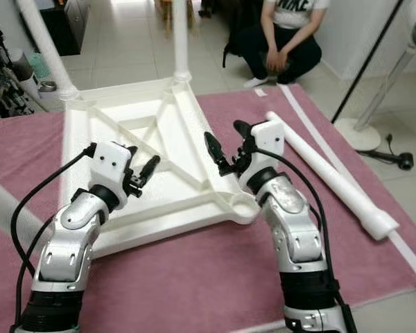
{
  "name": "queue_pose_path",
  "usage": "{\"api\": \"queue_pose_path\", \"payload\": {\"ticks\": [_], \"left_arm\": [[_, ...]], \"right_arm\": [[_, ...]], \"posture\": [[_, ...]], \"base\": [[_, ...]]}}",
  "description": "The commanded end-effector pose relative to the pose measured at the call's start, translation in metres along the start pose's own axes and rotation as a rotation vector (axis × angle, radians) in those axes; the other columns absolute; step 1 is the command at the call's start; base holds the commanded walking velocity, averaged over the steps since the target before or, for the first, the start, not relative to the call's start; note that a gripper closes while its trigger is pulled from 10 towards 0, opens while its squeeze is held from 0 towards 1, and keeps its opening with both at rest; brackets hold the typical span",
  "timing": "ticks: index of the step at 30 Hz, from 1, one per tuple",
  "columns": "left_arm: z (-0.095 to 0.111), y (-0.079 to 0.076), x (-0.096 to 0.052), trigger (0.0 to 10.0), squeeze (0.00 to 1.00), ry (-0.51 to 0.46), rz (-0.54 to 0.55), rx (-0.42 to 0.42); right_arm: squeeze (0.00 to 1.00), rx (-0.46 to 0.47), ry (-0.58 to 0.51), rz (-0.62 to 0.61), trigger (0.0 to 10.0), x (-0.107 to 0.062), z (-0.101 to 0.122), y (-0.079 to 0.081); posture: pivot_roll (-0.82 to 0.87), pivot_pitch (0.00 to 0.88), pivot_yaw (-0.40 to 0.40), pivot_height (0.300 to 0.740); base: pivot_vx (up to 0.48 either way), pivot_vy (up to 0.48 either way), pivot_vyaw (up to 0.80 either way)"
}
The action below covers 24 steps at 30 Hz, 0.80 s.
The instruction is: Building children table
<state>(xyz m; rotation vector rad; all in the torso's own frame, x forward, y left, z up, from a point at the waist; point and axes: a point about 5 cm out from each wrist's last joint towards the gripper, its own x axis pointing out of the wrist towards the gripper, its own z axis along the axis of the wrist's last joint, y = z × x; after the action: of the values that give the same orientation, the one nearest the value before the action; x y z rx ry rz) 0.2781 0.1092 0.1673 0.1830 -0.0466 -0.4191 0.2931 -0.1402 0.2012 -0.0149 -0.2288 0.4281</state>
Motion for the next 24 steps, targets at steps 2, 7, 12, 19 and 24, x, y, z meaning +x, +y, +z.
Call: {"api": "queue_pose_path", "payload": {"ticks": [2,7,12,19,24], "left_arm": [[0.0005,-0.003,0.0015,10.0,0.0,-0.005,-0.005,-0.001],[-0.0003,-0.0033,0.0016,10.0,0.0,-0.004,-0.002,0.0],[-0.0007,-0.0035,0.0014,10.0,0.0,-0.004,0.004,0.002],[-0.0056,-0.0007,0.0025,10.0,0.0,0.038,0.027,-0.019],[-0.0084,0.0017,0.0029,10.0,0.0,0.062,0.042,-0.031]], "right_arm": [[0.0,-0.01,0.0,-0.017,10.0,-0.0011,-0.0006,-0.0035],[0.0,-0.01,0.0,-0.019,10.0,-0.0015,-0.0008,-0.0034],[0.0,-0.011,-0.001,-0.022,10.0,-0.0022,-0.0008,-0.0033],[0.0,-0.009,-0.002,-0.024,10.0,-0.0024,-0.0012,-0.0029],[0.0,-0.008,-0.002,-0.025,10.0,-0.0028,-0.0014,-0.0026]], "posture": [[0.01,0.0,0.051,0.74],[0.01,0.0,0.054,0.74],[0.01,0.0,0.057,0.74],[0.01,0.0,0.06,0.74],[0.01,0.0,0.061,0.74]], "base": [[0.0,-0.463,0.0],[0.0,-0.441,0.0],[0.0,-0.418,0.0],[0.0,0.256,0.0],[0.0,0.465,0.0]]}}
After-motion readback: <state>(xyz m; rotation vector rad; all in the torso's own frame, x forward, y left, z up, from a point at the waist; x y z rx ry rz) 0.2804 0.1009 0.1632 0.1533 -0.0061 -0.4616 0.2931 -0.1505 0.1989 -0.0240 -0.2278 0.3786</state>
